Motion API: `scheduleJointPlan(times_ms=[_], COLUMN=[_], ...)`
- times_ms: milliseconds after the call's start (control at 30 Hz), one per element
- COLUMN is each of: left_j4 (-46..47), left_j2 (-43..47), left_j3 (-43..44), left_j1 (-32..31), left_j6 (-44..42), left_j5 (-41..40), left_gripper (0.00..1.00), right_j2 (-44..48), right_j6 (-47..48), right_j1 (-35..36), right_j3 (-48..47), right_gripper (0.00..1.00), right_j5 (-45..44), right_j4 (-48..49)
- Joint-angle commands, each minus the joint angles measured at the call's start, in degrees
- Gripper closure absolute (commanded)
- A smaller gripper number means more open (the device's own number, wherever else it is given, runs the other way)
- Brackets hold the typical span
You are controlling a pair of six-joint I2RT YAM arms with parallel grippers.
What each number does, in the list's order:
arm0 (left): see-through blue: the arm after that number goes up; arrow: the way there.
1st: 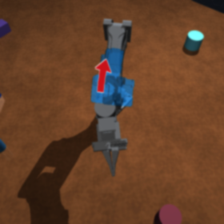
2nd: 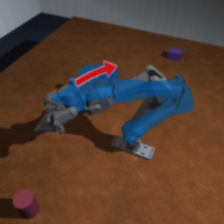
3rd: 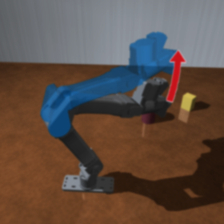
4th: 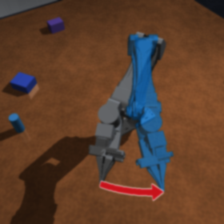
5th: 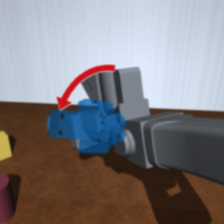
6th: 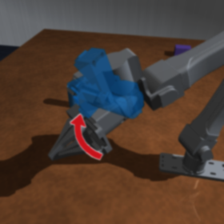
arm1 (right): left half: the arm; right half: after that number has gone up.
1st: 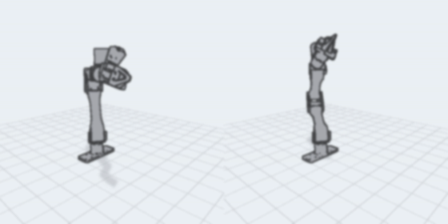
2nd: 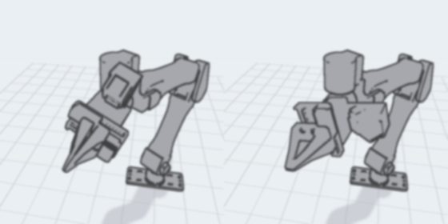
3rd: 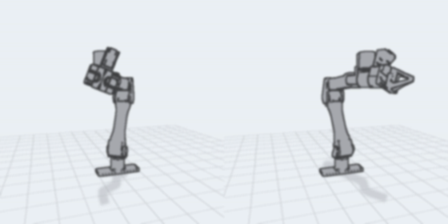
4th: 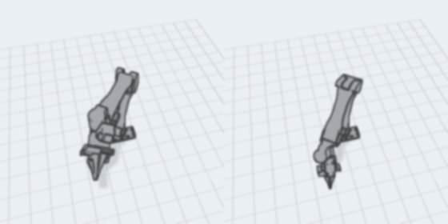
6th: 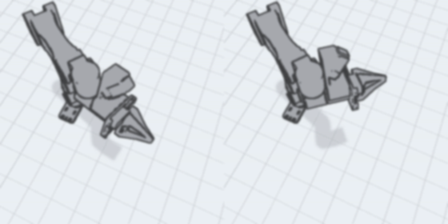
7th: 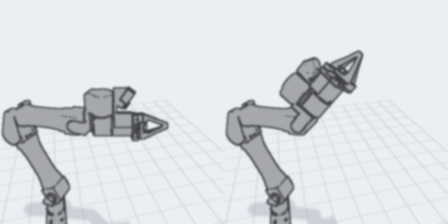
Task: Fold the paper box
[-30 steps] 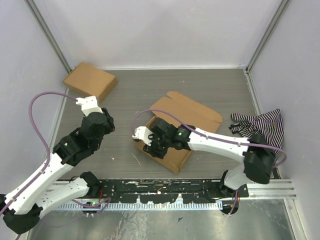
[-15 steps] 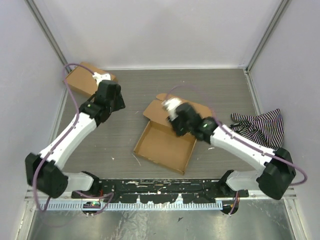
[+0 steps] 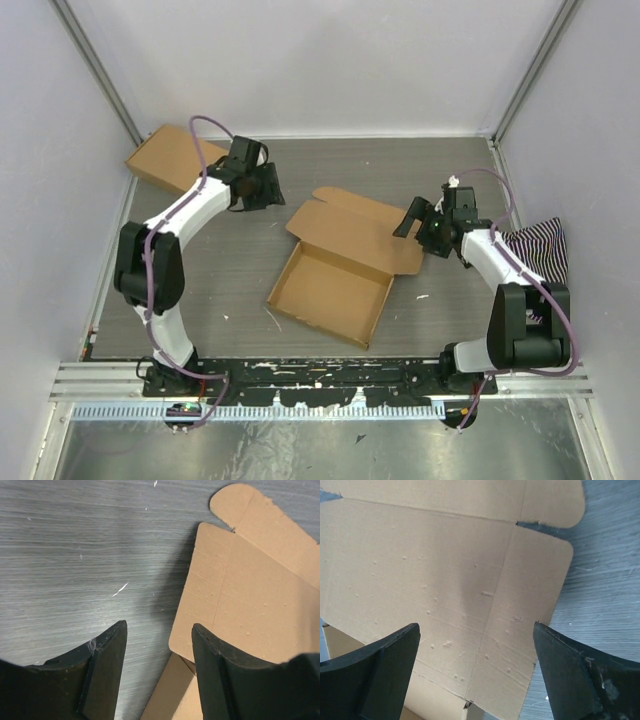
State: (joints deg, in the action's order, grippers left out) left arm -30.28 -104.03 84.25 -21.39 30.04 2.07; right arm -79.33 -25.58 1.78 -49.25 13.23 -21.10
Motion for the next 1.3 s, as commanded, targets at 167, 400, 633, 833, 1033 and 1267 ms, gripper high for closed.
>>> scheduleJointPlan(times_ms=[167,400,633,833,1033,1267], left_j4=[-1.28,0.52,1.61,3.50,5.94,6.42], left_j2=[-9.12,-11.03,-13.47,-15.27,-15.63,-12.08], left_j3=[3.92,4.06,5.29,5.42,5.06,2.12], left_j1=[2.14,2.03,2.05,1.94,1.70,1.51], left_j6=[0.63,1.61,1.98,3.20,4.69,4.76], left_j5=[9.90,12.28,13.84,15.53,17.73,17.23], left_gripper=[0.43,0.44,0.47,0.49,0.51,0.53], right_j2=[0.49,4.24,4.22,1.10,-1.23,-5.48], right_j6=[-4.02,-3.20,-2.89,-3.19,-2.93,0.07], right_j1=[-2.33,-3.18,-3.35,-3.28,-3.32,-3.12], right_j3=[3.28,4.15,5.03,5.05,4.20,-1.10], right_gripper=[0.00,0.00,0.03,0.13,0.49,0.93], right_j5=[2.09,-2.39,-1.06,3.70,7.09,7.75], right_j4=[3.95,1.44,1.95,4.62,5.89,3.88])
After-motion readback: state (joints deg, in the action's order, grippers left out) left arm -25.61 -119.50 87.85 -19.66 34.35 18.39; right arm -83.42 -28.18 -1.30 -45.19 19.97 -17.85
